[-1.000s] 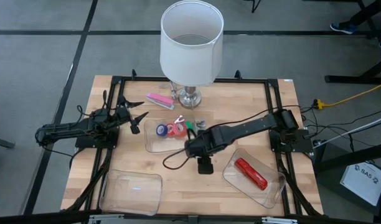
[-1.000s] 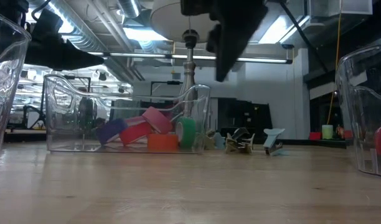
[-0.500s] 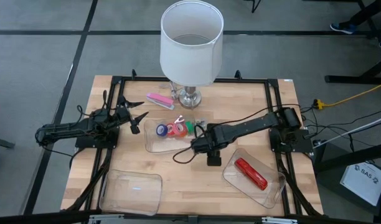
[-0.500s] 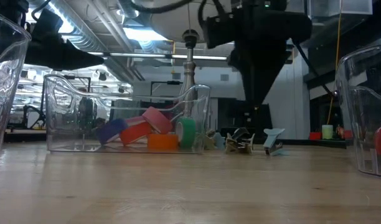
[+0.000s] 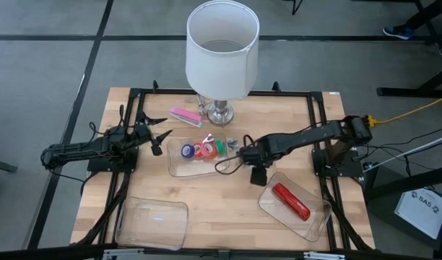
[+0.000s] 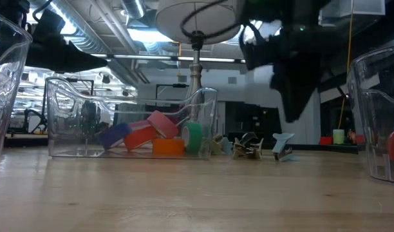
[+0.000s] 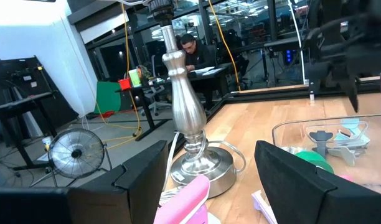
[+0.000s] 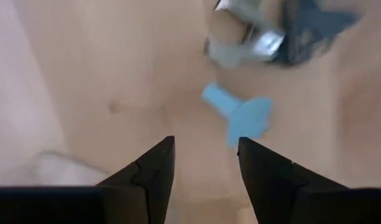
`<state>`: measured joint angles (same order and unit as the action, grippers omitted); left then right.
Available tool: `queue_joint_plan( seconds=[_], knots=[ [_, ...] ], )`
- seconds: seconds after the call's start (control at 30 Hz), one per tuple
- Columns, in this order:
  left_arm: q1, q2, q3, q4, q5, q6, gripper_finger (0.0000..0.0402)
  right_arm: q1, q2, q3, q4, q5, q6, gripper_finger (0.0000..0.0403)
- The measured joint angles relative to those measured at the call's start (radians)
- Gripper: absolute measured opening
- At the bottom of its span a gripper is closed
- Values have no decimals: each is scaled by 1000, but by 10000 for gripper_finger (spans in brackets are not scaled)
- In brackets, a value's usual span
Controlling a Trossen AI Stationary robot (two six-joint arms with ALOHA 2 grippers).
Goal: Pick and place Stapler, Stapler remover, tape
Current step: Put the bottom blue staple remover into the bottom left transparent bin
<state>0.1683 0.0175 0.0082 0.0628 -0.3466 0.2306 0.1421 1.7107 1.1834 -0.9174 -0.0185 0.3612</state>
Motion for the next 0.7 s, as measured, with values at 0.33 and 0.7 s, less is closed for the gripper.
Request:
queue_joint_plan(
  seconds=[0.33, 0.7],
  knots=[
    [0, 0, 0, 0, 0, 0, 239, -109, -54, -127, 72, -203, 240, 179],
    [0, 0, 0, 0, 0, 0, 239, -172, -2, -128, 147, -212, 286, 179]
  ],
)
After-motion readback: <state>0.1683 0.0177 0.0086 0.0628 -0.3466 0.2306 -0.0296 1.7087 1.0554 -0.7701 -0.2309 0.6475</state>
